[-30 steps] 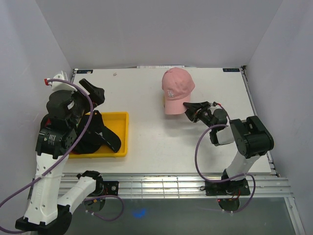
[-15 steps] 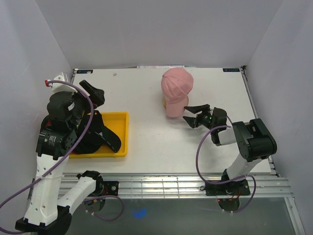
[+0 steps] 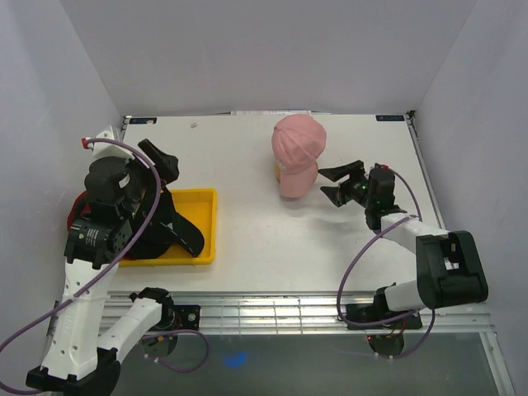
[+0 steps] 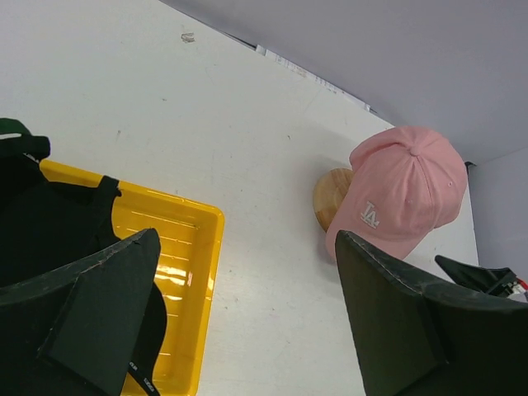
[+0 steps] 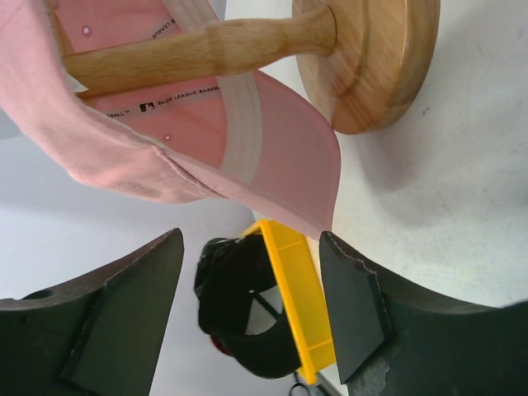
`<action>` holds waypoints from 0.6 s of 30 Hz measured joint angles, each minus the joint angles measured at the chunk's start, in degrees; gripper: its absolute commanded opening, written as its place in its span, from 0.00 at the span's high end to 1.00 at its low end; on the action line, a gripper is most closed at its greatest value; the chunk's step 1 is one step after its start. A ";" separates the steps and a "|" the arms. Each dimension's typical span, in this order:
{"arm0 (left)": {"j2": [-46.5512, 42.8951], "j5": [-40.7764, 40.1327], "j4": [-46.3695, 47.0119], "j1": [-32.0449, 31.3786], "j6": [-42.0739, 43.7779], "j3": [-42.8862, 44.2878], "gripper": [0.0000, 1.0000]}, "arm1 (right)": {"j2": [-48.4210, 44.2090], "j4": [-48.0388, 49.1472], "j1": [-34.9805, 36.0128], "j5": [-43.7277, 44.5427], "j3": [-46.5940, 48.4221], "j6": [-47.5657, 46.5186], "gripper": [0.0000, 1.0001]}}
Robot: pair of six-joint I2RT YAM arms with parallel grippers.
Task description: Stack the hats
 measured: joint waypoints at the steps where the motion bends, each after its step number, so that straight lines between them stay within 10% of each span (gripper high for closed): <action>1: 0.00 0.02 0.00 0.00 0.00 -0.15 0.02 | -0.74 -1.92 -0.09 0.28 1.01 -1.22 0.28; 10: -0.24 -0.17 -1.79 0.00 -0.20 -2.10 0.02 | -12.46 -24.96 2.82 8.26 12.00 -21.31 0.30; 18: 0.31 -0.13 -5.11 0.00 -2.21 -1.18 0.02 | -10.21 -36.96 26.32 18.10 27.19 -40.79 0.35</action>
